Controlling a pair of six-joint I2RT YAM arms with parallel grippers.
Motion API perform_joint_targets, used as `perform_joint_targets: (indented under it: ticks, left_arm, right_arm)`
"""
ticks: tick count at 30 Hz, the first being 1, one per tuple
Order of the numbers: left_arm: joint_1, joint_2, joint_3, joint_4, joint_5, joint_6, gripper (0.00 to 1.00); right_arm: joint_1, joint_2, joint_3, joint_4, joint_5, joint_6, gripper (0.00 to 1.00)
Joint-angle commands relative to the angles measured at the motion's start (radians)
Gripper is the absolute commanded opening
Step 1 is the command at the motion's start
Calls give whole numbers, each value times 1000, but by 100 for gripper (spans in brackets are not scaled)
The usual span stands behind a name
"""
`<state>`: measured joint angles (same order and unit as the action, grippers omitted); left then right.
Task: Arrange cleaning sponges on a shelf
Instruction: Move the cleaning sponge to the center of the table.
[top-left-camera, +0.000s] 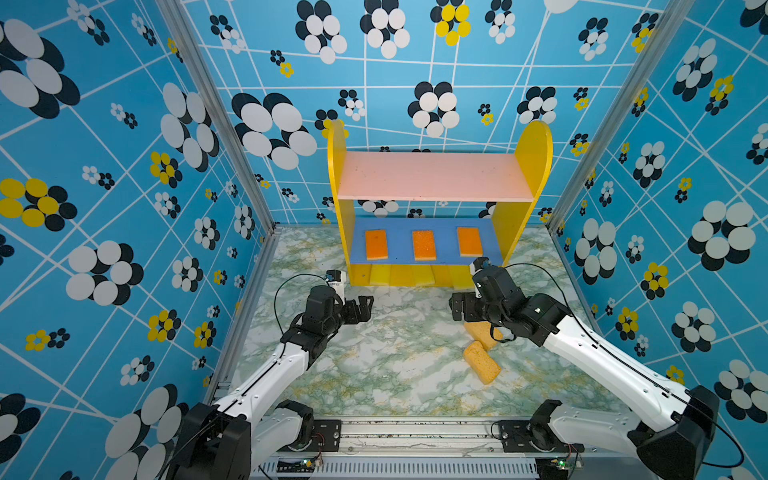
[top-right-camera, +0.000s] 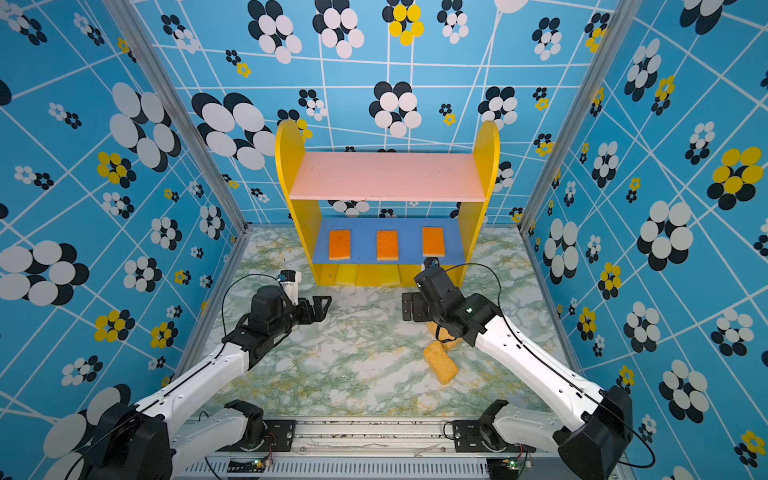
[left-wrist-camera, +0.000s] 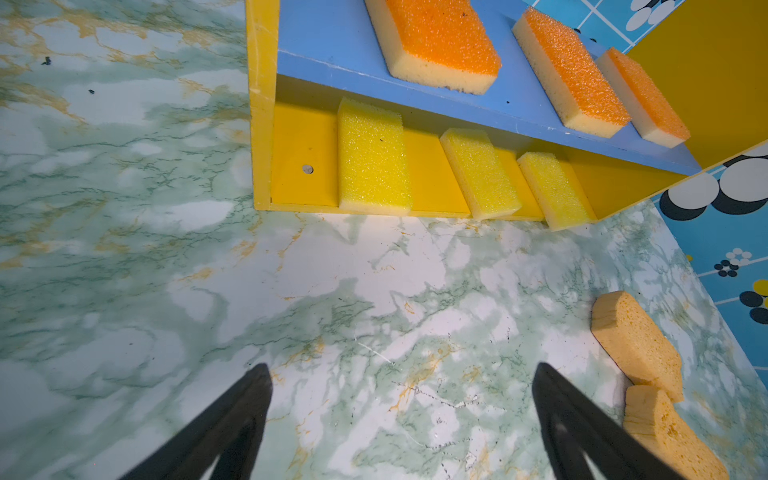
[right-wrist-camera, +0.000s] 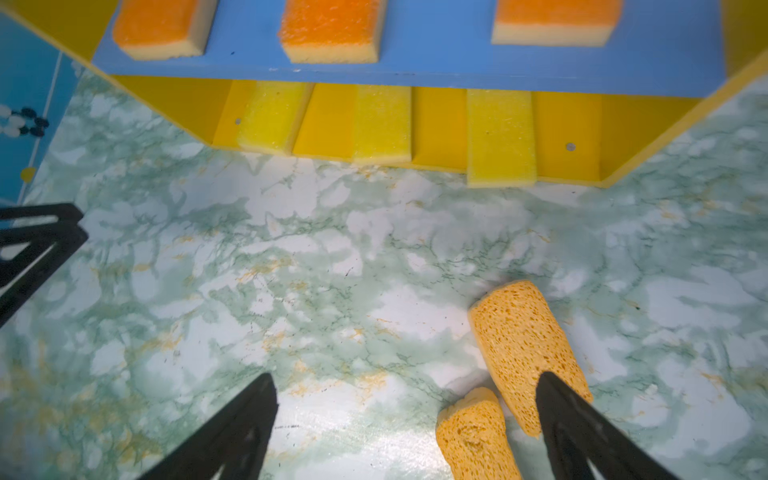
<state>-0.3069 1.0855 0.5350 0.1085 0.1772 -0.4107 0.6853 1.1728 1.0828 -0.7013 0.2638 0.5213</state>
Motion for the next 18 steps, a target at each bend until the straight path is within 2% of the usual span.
perform_joint_targets:
  ticks: [1,10,18]
  left_arm:
    - [-4,1,10,10,15,-14,99]
    - [-53,11,29,3,22,-25,99]
    - [-128,41,41,15,-17,-49,99]
  right_arm:
    - [-33,-28,-61,-113,48,171,99]
    - [-55,-90,-211,-189,-34,339,99]
    - [-55,-163,-375,-176,-205,418,99]
